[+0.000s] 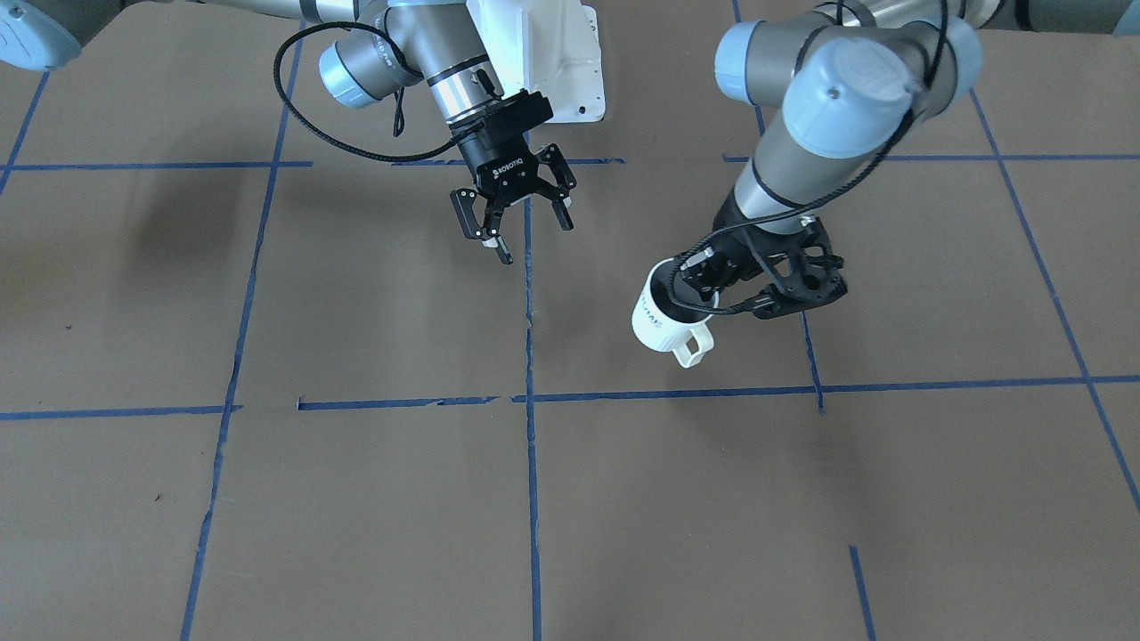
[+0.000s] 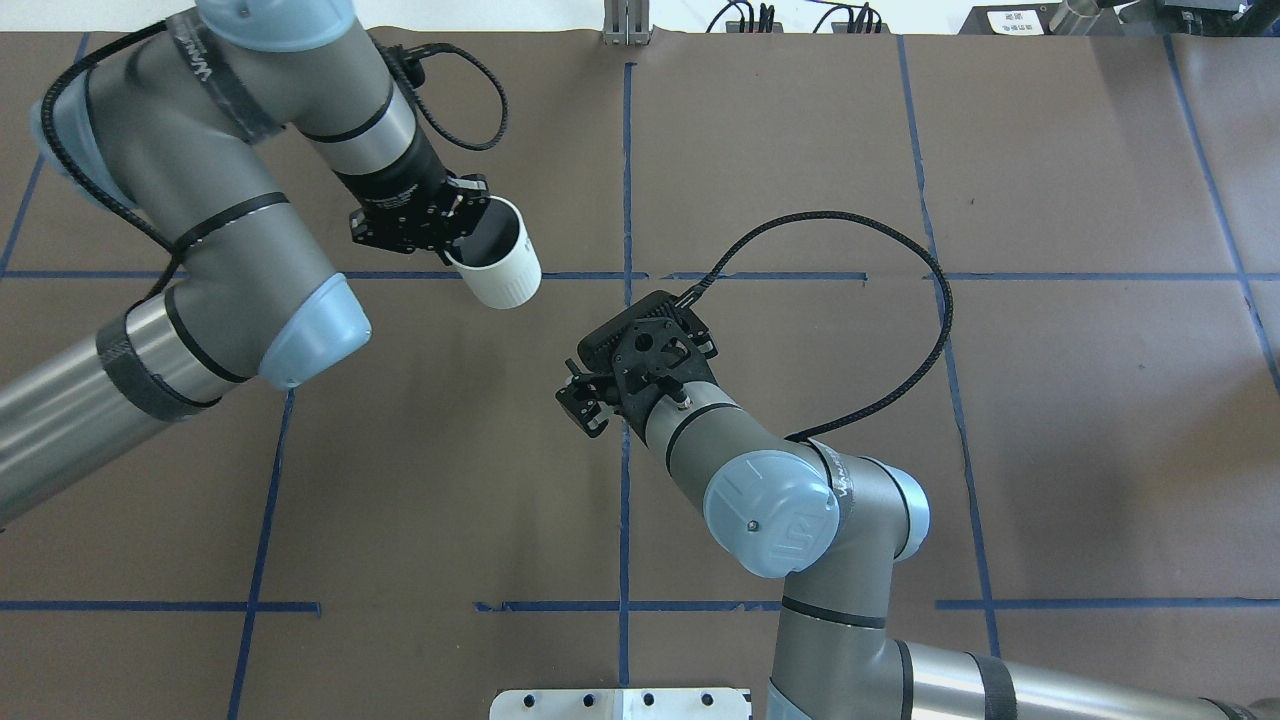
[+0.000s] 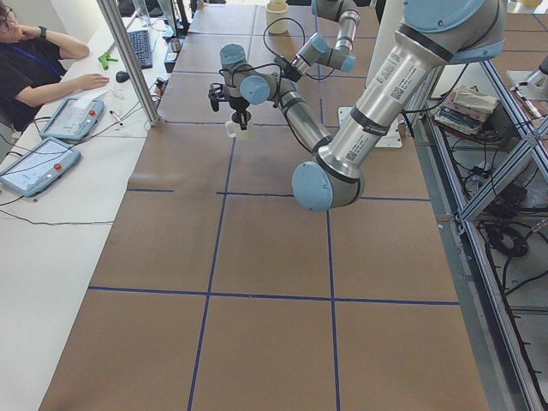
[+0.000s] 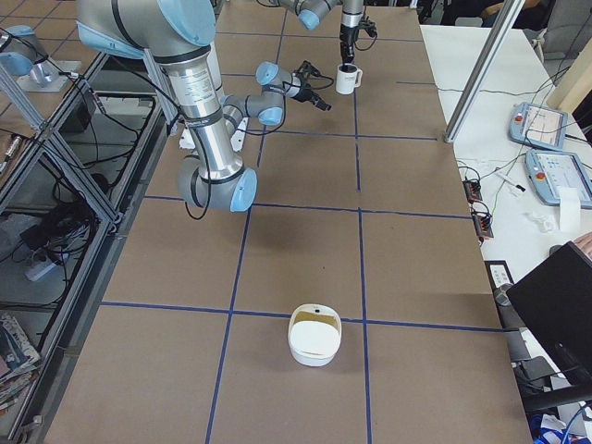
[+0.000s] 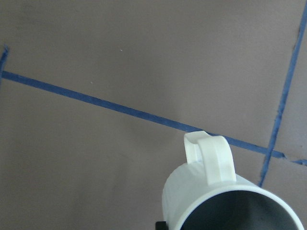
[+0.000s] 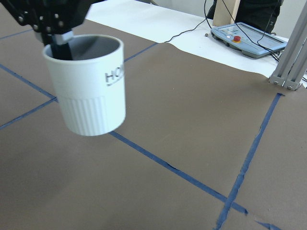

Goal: Left arm hands cup to right arm to dump lemon

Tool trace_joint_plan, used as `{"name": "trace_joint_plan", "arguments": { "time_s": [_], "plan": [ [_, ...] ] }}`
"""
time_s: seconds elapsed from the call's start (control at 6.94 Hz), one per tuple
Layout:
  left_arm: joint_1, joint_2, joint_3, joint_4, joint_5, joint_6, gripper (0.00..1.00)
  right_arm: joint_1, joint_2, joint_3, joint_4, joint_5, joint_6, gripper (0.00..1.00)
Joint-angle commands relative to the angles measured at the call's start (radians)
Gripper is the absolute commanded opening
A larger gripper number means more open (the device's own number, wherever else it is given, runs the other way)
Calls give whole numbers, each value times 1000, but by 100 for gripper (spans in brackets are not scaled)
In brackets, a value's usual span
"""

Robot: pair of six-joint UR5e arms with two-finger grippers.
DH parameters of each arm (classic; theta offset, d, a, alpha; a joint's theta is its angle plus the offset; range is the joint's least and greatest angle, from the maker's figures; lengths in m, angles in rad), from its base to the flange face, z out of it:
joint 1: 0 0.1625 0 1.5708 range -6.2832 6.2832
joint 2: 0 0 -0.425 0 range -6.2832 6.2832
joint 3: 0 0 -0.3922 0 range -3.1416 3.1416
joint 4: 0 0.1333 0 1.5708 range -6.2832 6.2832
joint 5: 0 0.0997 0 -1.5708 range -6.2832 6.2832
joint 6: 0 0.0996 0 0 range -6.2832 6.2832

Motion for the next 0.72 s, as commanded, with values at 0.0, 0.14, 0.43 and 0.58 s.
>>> {"name": "trace_joint_plan", "arguments": {
  "time_s": [0.0, 0.14, 0.43, 0.58],
  "plan": [
    [-74, 210, -146, 8, -24, 245, 0, 22, 4, 6, -13, 10, 1, 100],
    [-106, 288, -185, 7, -24, 327, 0, 52, -2, 6, -47, 42, 2, 100],
    [-152, 451, -238, -12, -15, 503, 0, 197, -1, 24, -249, 294, 34, 100],
    [-179, 502, -239, -15, -18, 589, 0, 310, -2, 40, -379, 508, 34, 100]
  ]
}}
